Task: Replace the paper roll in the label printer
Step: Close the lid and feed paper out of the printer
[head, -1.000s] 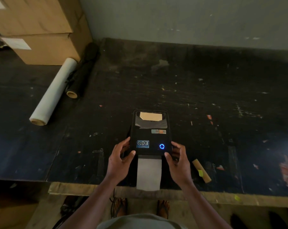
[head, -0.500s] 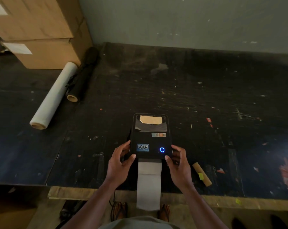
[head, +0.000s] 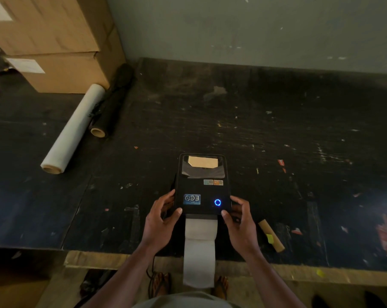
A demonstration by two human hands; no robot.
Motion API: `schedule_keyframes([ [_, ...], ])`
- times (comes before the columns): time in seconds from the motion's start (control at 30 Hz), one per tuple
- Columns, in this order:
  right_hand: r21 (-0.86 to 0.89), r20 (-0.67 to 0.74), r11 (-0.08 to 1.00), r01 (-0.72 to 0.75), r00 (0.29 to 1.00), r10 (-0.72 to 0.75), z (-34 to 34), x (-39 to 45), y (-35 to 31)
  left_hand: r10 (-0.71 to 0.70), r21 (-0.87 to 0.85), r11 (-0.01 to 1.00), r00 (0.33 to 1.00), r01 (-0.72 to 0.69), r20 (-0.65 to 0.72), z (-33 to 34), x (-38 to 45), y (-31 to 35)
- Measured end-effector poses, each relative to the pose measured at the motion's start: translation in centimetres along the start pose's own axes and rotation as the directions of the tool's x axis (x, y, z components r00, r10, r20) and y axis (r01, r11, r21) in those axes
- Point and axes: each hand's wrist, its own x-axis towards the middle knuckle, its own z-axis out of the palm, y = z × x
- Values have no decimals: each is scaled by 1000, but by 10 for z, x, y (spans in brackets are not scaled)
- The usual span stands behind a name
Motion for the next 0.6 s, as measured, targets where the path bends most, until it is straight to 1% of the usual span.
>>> schedule_keyframes([
  [0.6, 9, 5, 1000, 1, 1000, -1, -1, 0, -1, 2, -16, 1000, 1000, -2, 6, 0, 0, -2],
])
